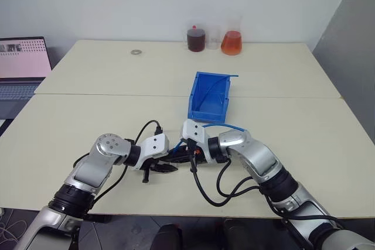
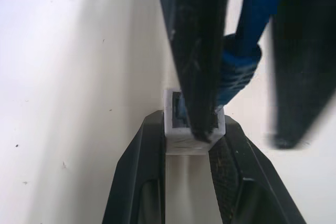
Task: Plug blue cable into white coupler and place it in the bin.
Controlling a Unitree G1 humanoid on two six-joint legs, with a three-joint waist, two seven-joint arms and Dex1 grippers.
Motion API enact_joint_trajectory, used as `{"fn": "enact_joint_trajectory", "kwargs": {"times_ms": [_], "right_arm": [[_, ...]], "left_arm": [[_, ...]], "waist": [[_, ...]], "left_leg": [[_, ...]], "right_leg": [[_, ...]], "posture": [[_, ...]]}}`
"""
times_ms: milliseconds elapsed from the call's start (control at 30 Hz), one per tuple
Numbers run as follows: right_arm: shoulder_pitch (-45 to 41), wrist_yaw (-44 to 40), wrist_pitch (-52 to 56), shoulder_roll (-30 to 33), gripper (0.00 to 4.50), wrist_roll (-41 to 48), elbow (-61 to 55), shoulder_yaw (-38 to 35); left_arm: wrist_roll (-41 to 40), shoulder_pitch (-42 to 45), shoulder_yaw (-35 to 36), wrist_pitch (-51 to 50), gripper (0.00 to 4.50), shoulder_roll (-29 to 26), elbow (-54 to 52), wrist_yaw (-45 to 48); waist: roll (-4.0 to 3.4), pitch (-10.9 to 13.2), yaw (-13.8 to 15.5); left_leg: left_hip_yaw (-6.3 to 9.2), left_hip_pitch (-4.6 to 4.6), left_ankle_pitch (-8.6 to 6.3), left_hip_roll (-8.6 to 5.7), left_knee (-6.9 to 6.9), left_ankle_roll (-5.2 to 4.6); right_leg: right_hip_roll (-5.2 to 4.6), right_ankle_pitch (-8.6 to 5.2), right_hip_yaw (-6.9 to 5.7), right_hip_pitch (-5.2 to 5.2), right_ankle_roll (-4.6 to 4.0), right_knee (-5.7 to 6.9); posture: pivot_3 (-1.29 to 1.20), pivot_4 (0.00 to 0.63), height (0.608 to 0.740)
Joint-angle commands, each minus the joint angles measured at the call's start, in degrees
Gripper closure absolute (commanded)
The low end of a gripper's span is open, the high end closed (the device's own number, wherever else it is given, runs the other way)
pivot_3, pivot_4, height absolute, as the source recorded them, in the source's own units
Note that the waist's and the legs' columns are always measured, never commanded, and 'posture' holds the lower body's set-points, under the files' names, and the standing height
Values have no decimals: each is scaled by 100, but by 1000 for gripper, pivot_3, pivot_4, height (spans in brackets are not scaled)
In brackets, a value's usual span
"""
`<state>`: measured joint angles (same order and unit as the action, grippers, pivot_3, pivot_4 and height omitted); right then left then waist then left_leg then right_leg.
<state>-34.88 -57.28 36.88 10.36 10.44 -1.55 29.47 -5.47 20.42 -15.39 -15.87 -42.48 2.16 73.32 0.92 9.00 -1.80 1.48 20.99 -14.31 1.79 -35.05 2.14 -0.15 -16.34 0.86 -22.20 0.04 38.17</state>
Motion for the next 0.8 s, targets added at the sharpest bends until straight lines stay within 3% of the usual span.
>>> {"fn": "enact_joint_trajectory", "kwargs": {"times_ms": [33,400,800], "right_arm": [[182,-168,294,17,2638,99,-39,398],[-19,-170,206,534,2611,-27,-191,208],[-139,233,516,253,2611,46,-69,16]], "left_arm": [[132,65,70,-72,3703,-34,297,-231],[104,206,60,69,3703,-85,524,-151],[99,334,-20,172,3703,-92,685,-80]], "waist": [[0,1,-1],[11,28,7],[28,45,0]], "left_leg": [[0,0,0,0,0,0],[2,16,0,-2,0,1],[2,105,2,-5,-9,2]], "right_leg": [[0,2,-1,0,4,-3],[0,7,-2,-5,12,-12],[11,11,-5,-88,15,0]], "posture": [[0,150,740],[0,150,740],[0,150,740]]}}
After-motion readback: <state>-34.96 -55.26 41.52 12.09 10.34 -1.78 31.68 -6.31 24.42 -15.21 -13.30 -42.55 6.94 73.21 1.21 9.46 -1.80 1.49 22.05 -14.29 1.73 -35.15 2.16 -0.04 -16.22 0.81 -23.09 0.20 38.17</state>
